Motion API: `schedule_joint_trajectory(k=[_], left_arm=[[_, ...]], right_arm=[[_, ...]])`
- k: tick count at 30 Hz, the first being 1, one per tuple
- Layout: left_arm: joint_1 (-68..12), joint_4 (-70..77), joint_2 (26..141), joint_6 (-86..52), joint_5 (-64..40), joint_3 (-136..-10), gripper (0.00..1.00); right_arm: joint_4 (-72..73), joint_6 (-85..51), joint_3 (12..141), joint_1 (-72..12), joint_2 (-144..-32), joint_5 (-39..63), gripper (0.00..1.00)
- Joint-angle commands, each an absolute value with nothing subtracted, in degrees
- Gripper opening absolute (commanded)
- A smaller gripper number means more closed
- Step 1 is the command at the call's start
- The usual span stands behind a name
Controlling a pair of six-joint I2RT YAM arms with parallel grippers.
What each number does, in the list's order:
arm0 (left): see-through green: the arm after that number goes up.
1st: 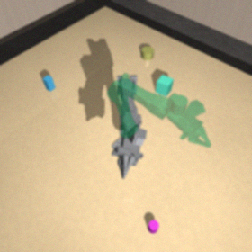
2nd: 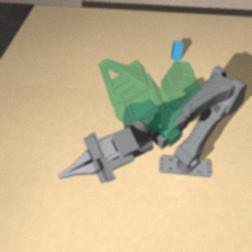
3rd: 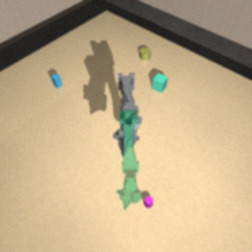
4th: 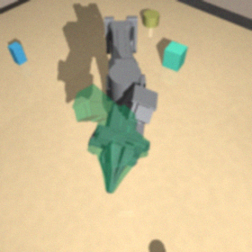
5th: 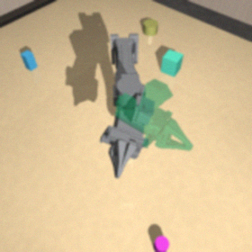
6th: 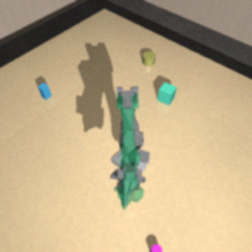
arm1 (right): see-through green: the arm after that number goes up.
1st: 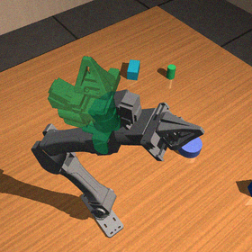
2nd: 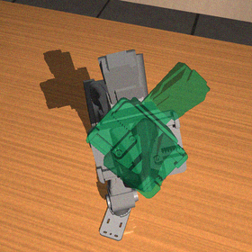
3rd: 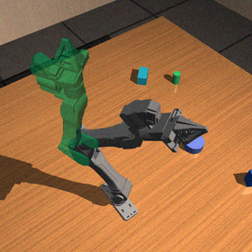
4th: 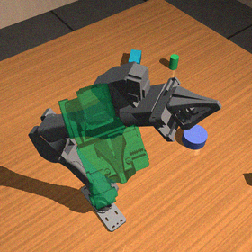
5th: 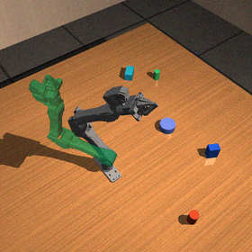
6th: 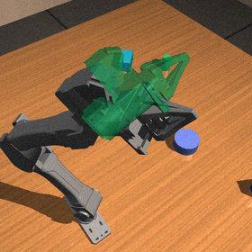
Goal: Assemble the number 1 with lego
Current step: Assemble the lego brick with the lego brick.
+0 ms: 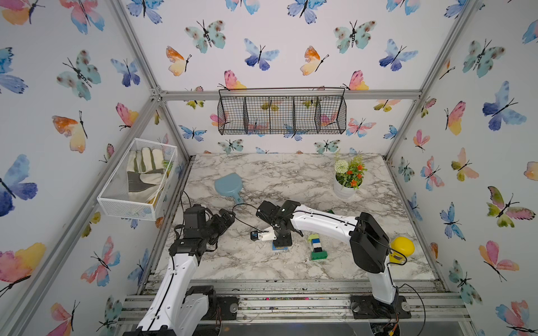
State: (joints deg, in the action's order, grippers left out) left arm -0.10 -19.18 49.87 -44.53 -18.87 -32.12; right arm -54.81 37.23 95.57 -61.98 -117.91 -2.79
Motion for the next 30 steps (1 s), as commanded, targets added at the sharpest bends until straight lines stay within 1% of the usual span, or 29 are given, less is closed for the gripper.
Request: schedule_joint_trajectory(k=[1, 17, 30], left_arm=[[0.3, -19.6, 49.4, -43.5, -17.7, -33.4, 0.96], [0.2, -19.0, 49.5, -43.7, -17.8, -33.3, 0.96], [0.3, -18.9, 49.2, -43.8, -17.4, -33.0, 0.96]], right_arm=[[-56.2, 38.1, 96.3, -62.4, -119.0, -2.5, 0.02], [-55.6, 38.4, 95.7, -62.7, -120.8, 0.2, 0.02], [-53.8, 37.5, 92.9, -62.7, -123.7, -2.2, 0.02]])
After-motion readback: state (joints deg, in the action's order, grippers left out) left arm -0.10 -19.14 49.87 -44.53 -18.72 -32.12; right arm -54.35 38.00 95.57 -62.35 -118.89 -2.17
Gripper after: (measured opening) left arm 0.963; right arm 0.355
